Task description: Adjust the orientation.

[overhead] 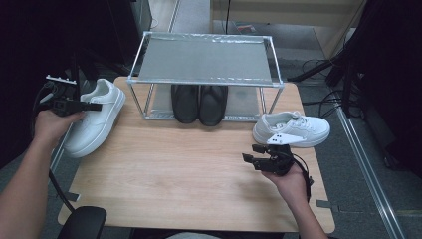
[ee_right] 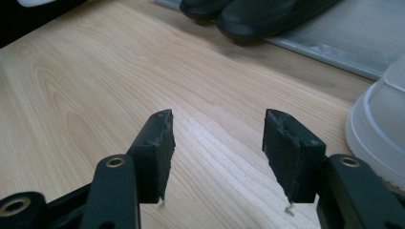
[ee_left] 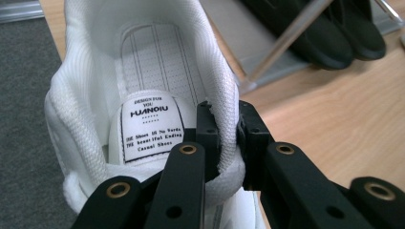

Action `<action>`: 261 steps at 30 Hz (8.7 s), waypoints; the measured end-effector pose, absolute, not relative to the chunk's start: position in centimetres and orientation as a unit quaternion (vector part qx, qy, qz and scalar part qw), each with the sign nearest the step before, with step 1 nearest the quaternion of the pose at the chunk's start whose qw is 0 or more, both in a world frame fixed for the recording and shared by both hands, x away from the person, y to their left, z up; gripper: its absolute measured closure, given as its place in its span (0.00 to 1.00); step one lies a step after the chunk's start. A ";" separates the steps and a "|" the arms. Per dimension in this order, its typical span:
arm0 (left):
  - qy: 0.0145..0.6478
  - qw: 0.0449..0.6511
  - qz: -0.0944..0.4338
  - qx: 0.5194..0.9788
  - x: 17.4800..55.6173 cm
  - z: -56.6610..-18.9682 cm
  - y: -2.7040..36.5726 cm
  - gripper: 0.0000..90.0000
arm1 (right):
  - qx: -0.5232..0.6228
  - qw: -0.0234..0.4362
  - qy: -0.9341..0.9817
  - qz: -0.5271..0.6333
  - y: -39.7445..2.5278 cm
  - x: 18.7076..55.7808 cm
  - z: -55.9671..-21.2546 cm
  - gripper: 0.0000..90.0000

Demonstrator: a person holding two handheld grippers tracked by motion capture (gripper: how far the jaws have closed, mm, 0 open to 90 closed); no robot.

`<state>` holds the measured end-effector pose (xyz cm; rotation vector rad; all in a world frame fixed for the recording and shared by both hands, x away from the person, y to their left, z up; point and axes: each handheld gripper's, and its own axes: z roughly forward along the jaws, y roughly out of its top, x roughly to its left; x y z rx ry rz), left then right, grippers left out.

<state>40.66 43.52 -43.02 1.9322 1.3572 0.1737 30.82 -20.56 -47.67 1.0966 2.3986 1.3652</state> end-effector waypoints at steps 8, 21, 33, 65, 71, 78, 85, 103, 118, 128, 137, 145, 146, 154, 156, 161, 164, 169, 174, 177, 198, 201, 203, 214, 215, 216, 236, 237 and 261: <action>0.528 0.376 0.070 0.758 36.7 -41.9 42.3 0.92 | 0.364 0.071 0.805 0.463 -20.0 31.8 -47.4 0.52; 0.496 0.390 0.060 0.774 30.1 -41.7 38.9 0.92 | 0.350 0.065 0.808 0.470 -18.9 33.0 -47.0 0.52; 0.458 0.402 0.026 0.792 30.0 -42.4 33.6 0.92 | 0.343 0.069 0.812 0.467 -18.5 33.1 -46.8 0.52; 0.282 0.366 -0.071 0.884 33.6 -45.5 13.4 0.92 | 0.360 0.077 0.807 0.462 -19.7 31.2 -47.2 0.53; 0.267 0.380 -0.071 0.883 33.6 -45.7 11.0 0.91 | 0.368 0.080 0.804 0.460 -20.0 30.9 -47.4 0.53; 0.245 0.367 -0.084 0.893 33.8 -47.5 9.0 0.91 | 0.376 0.080 0.799 0.463 -19.6 30.9 -47.8 0.55; 0.230 0.364 -0.085 0.899 33.8 -47.8 8.8 0.89 | 0.379 0.071 0.794 0.470 -18.9 30.8 -48.2 0.59; 0.276 0.405 -0.057 0.870 31.9 -45.5 14.0 0.91 | 0.350 0.046 0.810 0.468 -16.8 31.6 -47.1 1.00; 0.306 0.391 -0.067 0.865 30.0 -47.7 15.4 0.96 | 0.304 0.040 0.842 0.443 -12.2 33.7 -48.0 1.00; 0.298 0.386 -0.037 0.872 29.6 -47.8 15.2 0.94 | 0.298 0.037 0.850 0.433 -12.0 33.6 -48.0 1.00; 0.295 0.378 -0.039 0.877 30.4 -47.8 15.1 0.94 | 0.298 0.038 0.854 0.425 -12.5 32.6 -47.9 1.00; 0.294 0.366 -0.015 0.883 31.1 -47.7 14.9 0.98 | 0.301 0.033 0.855 0.422 -13.2 31.6 -47.6 1.00; 0.290 0.364 -0.014 0.885 31.2 -47.8 14.7 1.00 | 0.300 0.029 0.854 0.424 -13.3 31.5 -47.6 1.00; 0.288 0.363 -0.019 0.886 32.2 -47.8 14.6 1.00 | 0.296 0.028 0.856 0.423 -13.5 30.2 -47.3 1.00; 0.290 0.365 -0.020 0.884 32.5 -47.8 14.6 1.00 | 0.293 0.028 0.858 0.420 -13.4 29.8 -47.2 1.00; 0.292 0.368 -0.016 0.883 33.2 -47.8 14.6 1.00 | 0.280 0.021 0.864 0.419 -12.8 28.7 -47.1 1.00; 0.291 0.371 -0.016 0.882 33.7 -47.8 14.4 1.00 | 0.274 0.014 0.866 0.418 -12.5 28.1 -47.0 1.00; 0.290 0.376 -0.023 0.880 34.5 -47.9 14.3 1.00 | 0.272 0.010 0.865 0.421 -12.1 27.6 -47.1 1.00; 0.294 0.377 -0.026 0.878 34.9 -47.8 14.4 1.00 | 0.281 0.004 0.864 0.418 -12.7 28.1 -47.3 1.00; 0.303 0.377 -0.026 0.875 34.5 -47.3 14.6 0.99 | 0.288 0.008 0.858 0.425 -13.3 28.5 -47.2 1.00; 0.326 0.344 -0.036 0.880 30.5 -49.0 16.2 0.97 | 0.313 0.030 0.853 0.417 -14.6 32.7 -47.2 1.00; 0.327 0.350 -0.030 0.877 30.6 -49.2 16.3 0.98 | 0.314 0.028 0.855 0.411 -14.0 32.8 -47.3 1.00; 0.332 0.350 -0.024 0.875 30.6 -49.3 16.5 0.98 | 0.310 0.030 0.857 0.410 -13.6 32.6 -47.3 1.00; 0.359 0.360 -0.003 0.861 31.8 -49.5 17.7 0.98 | 0.292 0.009 0.861 0.417 -12.1 31.5 -47.6 1.00; 0.362 0.361 0.001 0.859 31.9 -49.5 17.7 0.98 | 0.293 0.006 0.859 0.419 -12.0 31.4 -47.6 1.00; 0.360 0.360 0.003 0.861 32.0 -49.5 17.7 0.98 | 0.295 0.005 0.858 0.421 -11.8 31.3 -47.7 1.00; 0.370 0.377 -0.036 0.848 33.8 -49.6 18.7 0.95 | 0.295 0.006 0.848 0.440 -10.1 30.7 -48.1 0.93; 0.363 0.381 -0.036 0.850 33.6 -49.4 18.8 0.95 | 0.296 0.006 0.846 0.444 -10.4 30.9 -48.1 0.93; 0.295 0.420 -0.061 0.856 32.0 -46.8 18.7 0.54 | 0.379 0.077 0.798 0.462 -19.5 33.2 -46.0 0.67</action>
